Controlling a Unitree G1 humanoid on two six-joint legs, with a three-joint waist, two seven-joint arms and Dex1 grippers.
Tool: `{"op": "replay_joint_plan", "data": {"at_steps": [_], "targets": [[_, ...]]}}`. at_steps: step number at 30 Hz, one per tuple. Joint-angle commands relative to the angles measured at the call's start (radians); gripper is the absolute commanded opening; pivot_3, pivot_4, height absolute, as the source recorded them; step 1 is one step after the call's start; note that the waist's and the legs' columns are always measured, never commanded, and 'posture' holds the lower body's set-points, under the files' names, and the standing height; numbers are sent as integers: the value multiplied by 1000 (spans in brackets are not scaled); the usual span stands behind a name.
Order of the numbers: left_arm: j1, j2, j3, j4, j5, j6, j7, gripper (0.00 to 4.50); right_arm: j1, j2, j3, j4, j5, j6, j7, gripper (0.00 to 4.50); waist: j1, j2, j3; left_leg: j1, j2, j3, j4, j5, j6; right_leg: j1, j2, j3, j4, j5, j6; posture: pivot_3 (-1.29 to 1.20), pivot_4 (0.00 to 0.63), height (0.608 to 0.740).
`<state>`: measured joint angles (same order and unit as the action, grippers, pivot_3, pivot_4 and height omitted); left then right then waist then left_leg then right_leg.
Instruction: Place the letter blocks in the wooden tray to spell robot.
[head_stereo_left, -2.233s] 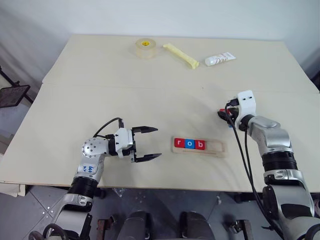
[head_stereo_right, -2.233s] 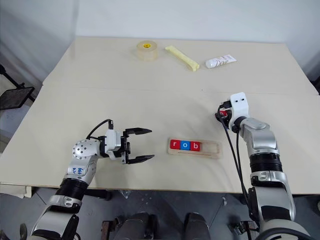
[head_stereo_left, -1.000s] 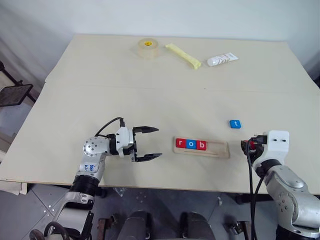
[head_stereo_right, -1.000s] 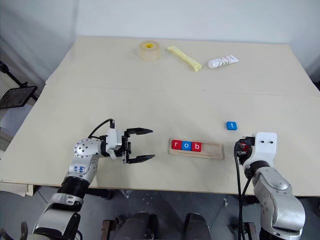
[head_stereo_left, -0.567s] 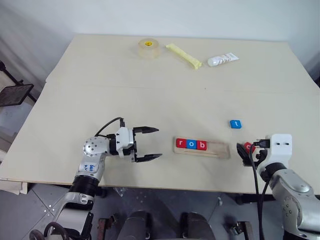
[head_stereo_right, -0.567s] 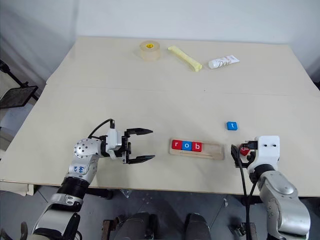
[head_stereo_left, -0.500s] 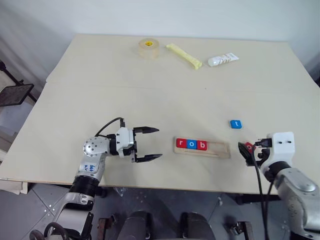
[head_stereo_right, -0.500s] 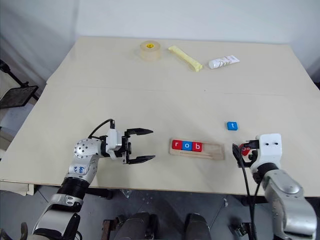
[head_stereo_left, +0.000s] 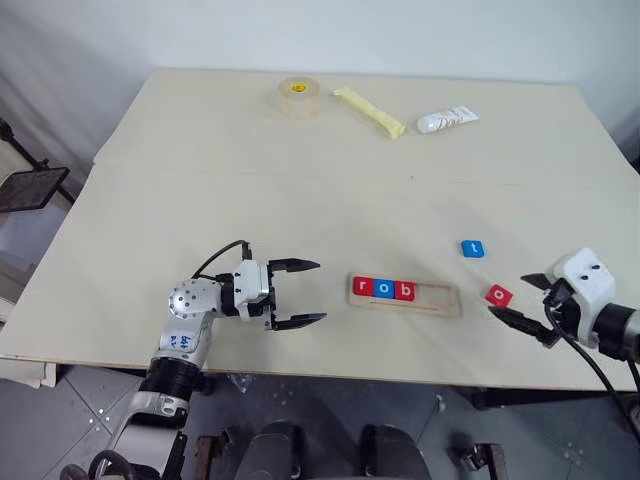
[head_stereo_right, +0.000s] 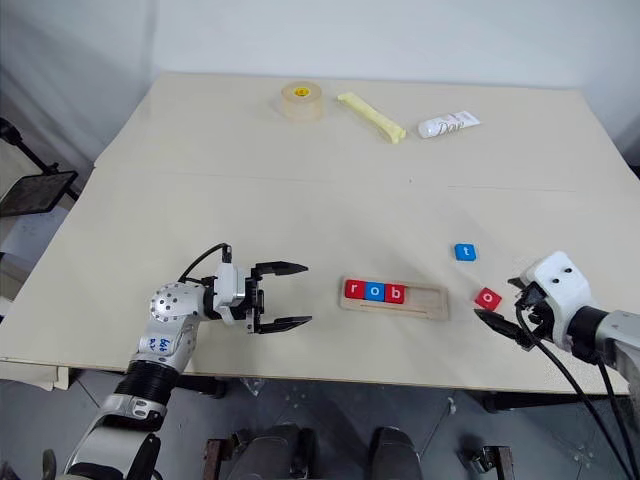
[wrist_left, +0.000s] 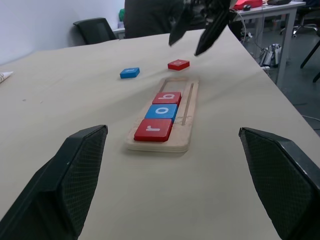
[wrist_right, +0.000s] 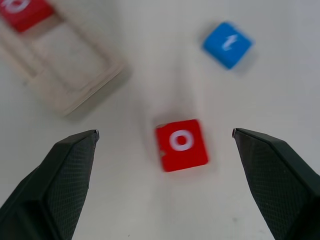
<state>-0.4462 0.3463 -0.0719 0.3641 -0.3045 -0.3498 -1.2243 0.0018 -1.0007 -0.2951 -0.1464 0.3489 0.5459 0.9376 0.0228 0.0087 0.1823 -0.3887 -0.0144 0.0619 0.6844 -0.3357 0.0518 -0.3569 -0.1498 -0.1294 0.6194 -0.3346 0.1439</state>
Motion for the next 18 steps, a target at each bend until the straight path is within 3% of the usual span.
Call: {"op": "replay_joint_plan", "data": {"at_steps": [1,9,12,18], "targets": [[24,1,-1,-52,-13,5,13,4500,-64,-44,63,91,-44,-71,71,4491,0,0,0,0,0,0,0,0,0,0,0,0,0,0,0,0,150,740],[51,7,-4,-91,-14,17,33,4500,-144,-49,154,191,-103,-88,102,4491,2,0,0,0,0,-1,0,0,0,1,-1,-1,0,0,0,0,150,740],[61,9,-5,-103,-14,20,40,4500,-155,-46,162,202,-106,-82,113,3905,1,0,0,0,0,-1,0,0,0,1,0,-2,0,0,0,0,150,740],[68,11,-4,-110,-13,24,44,4500,-166,-51,163,214,-113,-84,127,1934,3,0,0,0,0,-2,2,0,0,2,0,-2,0,0,0,0,150,740]]}}
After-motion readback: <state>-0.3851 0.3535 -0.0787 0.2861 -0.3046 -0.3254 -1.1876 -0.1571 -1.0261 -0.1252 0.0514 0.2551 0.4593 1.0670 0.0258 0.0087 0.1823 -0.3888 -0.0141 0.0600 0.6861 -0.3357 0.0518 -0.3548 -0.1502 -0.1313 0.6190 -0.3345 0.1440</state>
